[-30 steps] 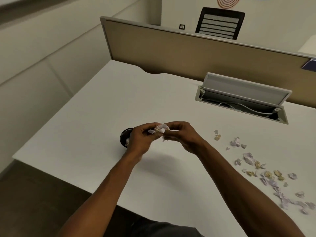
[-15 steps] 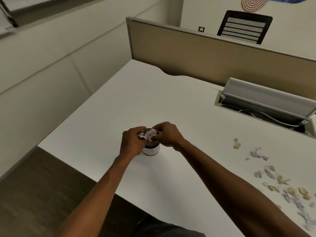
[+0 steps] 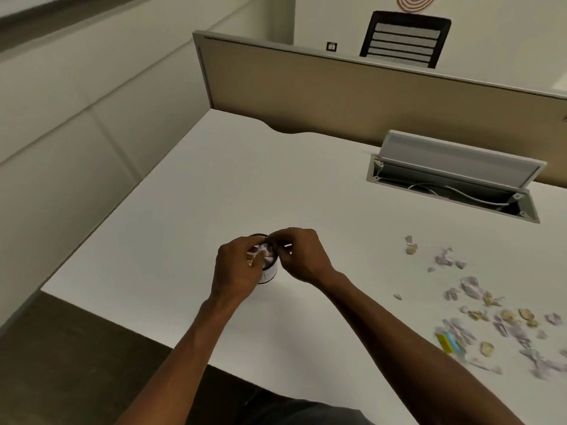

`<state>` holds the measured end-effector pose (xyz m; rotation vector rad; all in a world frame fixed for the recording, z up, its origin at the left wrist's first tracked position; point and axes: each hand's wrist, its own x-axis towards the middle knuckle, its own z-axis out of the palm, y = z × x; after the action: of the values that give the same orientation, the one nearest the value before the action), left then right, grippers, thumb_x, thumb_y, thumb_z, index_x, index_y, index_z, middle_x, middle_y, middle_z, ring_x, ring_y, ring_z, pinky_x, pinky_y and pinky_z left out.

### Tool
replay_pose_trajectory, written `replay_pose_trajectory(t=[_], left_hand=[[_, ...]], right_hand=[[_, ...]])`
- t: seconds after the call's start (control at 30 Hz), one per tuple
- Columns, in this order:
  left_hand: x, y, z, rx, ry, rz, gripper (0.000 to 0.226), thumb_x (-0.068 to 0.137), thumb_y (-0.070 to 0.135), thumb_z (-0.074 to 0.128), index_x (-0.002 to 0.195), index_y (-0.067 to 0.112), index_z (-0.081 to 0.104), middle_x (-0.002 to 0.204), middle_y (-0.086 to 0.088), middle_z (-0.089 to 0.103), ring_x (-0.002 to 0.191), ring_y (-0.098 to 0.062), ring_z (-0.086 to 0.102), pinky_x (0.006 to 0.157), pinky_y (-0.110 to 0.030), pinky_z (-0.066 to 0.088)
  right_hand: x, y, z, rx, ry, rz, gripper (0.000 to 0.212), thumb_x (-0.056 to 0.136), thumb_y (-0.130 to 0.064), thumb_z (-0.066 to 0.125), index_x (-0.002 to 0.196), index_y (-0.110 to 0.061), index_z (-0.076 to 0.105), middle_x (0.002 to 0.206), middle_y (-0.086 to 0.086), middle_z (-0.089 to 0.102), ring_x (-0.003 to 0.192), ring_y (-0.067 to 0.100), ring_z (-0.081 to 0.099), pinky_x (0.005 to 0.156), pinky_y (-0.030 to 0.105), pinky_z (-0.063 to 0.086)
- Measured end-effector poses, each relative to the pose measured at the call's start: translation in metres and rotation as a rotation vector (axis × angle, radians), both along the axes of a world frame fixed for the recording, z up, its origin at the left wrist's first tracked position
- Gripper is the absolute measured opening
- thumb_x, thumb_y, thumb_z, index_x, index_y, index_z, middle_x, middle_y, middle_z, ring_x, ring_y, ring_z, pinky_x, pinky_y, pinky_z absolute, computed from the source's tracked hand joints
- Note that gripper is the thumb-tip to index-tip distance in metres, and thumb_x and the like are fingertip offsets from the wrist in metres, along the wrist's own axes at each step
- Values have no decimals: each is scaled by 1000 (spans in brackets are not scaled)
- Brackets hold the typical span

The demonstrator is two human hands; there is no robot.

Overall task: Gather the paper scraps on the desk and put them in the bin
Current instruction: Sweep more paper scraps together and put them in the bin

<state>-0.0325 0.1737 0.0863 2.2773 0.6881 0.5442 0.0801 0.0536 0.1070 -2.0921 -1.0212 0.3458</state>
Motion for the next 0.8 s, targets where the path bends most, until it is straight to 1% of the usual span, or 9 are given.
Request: replay_pose_trajectory(t=[0.1, 0.17, 0.3, 0.43, 0.53, 0.6, 0.67, 0.73, 0.8], left_hand=[[9, -23, 0, 4, -128, -99, 24, 86, 11, 74, 109, 17, 75, 102, 6, 74, 91, -3, 66, 81, -6, 48], [19, -43, -1, -51, -173, -200, 23, 87, 12, 75, 109, 17, 75, 101, 10, 72, 92, 2, 65, 74, -6, 49], [47, -88, -14, -126, -133, -385, 22, 88, 17, 73, 110, 21, 76, 108, 11, 73, 99, -1, 67, 76, -17, 55], [74, -133, -35, -139, 16, -575, 24, 89, 28, 71, 112, 24, 74, 114, 11, 72, 104, -5, 66, 86, -24, 55], [91, -167, -49, -122, 98, -701, 29, 89, 32, 70, 117, 24, 72, 122, 10, 70, 115, -6, 63, 101, -29, 50], [101, -189, -55, -105, 129, -771, 36, 90, 35, 70, 124, 25, 69, 132, 8, 66, 127, -8, 56, 111, -27, 43], [111, -209, -62, -78, 185, -818, 47, 92, 41, 67, 136, 26, 60, 147, 7, 53, 143, -10, 41, 116, -22, 30], [118, -222, -71, -58, 276, -819, 59, 96, 46, 60, 149, 27, 44, 160, 5, 34, 153, -13, 20, 122, -28, 20], [119, -229, -81, -68, 369, -778, 63, 100, 48, 51, 155, 27, 30, 166, 2, 20, 155, -13, 8, 126, -33, 11]], right_hand=[[-3, -50, -20, 84, 159, -262, 19, 89, -15, 66, 104, -18, 77, 104, -6, 77, 90, 1, 71, 77, 13, 56], [-8, -96, -37, 63, 201, -409, 16, 87, -20, 69, 101, -22, 78, 101, -11, 77, 86, -6, 69, 72, 10, 55], [-23, -199, -60, -30, 138, -689, 13, 84, -22, 75, 96, -23, 78, 97, -12, 77, 82, -2, 69, 71, 21, 59], [-29, -286, -70, -223, -40, -984, 25, 83, -22, 75, 109, -19, 75, 116, 2, 73, 109, 23, 66, 94, 38, 54], [-34, -324, -78, -389, 9, -1018, 44, 86, -22, 71, 130, -15, 65, 140, 12, 58, 132, 32, 49, 106, 42, 44], [-39, -332, -82, -455, 71, -987, 52, 91, -23, 65, 142, -16, 53, 152, 12, 45, 141, 32, 37, 112, 42, 38], [-43, -331, -85, -502, 106, -923, 55, 95, -26, 58, 148, -18, 43, 157, 11, 38, 144, 30, 32, 115, 41, 36], [-46, -326, -88, -505, 115, -851, 57, 98, -28, 53, 152, -22, 36, 158, 8, 36, 145, 26, 32, 115, 39, 37], [-48, -323, -90, -432, 129, -820, 57, 98, -26, 51, 153, -25, 34, 159, 4, 34, 145, 22, 33, 114, 36, 38]])
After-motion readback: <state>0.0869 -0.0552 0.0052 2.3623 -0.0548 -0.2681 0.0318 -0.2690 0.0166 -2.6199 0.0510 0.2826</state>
